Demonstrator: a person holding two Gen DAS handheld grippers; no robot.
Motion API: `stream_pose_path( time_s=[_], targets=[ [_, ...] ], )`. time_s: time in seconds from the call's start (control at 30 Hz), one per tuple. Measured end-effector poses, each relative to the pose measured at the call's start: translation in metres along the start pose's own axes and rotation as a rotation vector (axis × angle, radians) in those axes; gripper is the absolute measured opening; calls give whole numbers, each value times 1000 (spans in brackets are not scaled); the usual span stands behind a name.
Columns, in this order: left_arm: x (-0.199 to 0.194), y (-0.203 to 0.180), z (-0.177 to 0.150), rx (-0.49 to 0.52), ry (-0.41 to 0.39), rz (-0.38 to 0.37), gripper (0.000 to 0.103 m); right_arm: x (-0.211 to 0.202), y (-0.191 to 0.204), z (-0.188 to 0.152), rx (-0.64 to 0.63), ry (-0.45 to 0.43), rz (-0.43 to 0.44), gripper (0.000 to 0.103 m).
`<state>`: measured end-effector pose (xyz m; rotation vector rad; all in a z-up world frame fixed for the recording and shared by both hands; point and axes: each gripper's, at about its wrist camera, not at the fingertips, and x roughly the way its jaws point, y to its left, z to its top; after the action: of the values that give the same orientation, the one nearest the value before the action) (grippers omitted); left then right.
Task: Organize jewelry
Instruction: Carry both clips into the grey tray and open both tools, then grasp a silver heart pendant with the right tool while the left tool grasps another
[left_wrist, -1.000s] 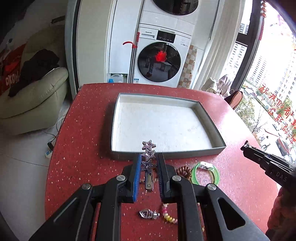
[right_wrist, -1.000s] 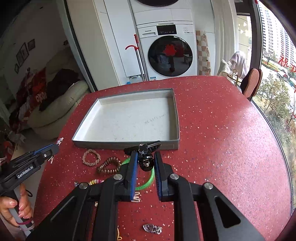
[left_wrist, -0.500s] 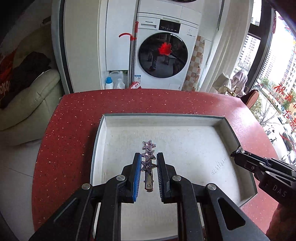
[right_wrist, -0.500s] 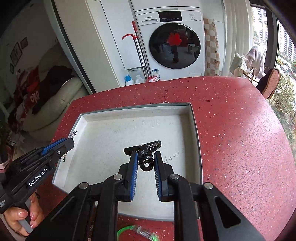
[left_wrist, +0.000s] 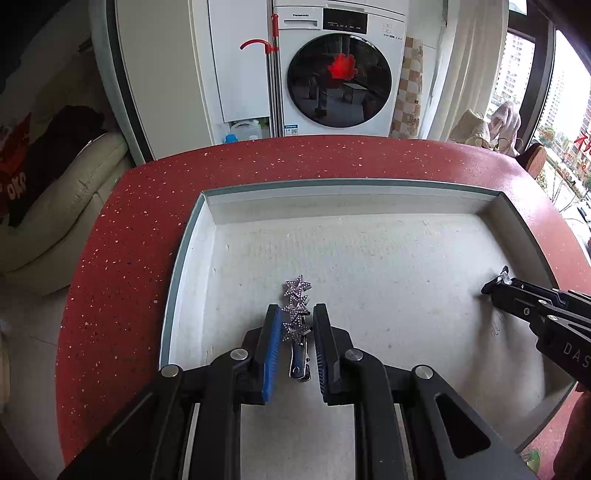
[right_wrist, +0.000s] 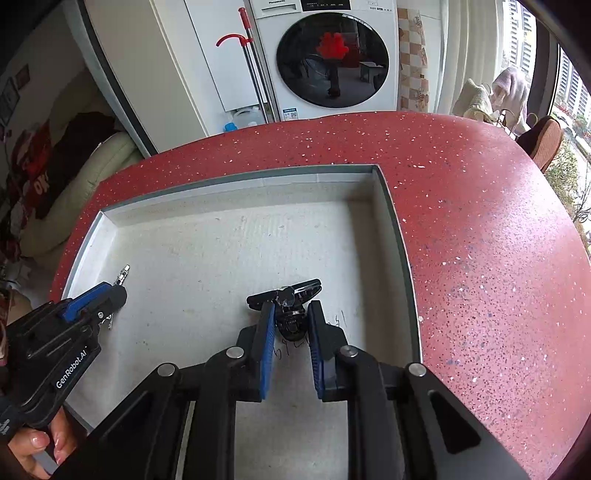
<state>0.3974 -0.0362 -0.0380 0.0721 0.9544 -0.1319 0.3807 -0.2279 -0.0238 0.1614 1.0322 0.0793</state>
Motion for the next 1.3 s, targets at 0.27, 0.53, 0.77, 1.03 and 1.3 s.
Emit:
stream_pose_path(
  time_s=[0.27, 0.53, 0.77, 1.03, 1.3],
  targets=[
    [-10, -2, -3, -10, -5, 14, 36, -17, 3, -3, 8, -28, 44, 58],
    [-24, 3, -2, -43, -48, 23, 103, -60, 1, -12, 53, -94, 103, 64],
    [-50, 0, -6, -13, -109, 26, 103, -91, 2, -26, 60, -121, 139, 71],
    [-109, 17, -36, -10, -125, -87, 103, -122, -3, -65, 107, -135, 211, 103],
    [-144, 34, -115, -47, -68, -104, 103, -148, -6, -123, 129, -120, 163, 103]
  ],
)
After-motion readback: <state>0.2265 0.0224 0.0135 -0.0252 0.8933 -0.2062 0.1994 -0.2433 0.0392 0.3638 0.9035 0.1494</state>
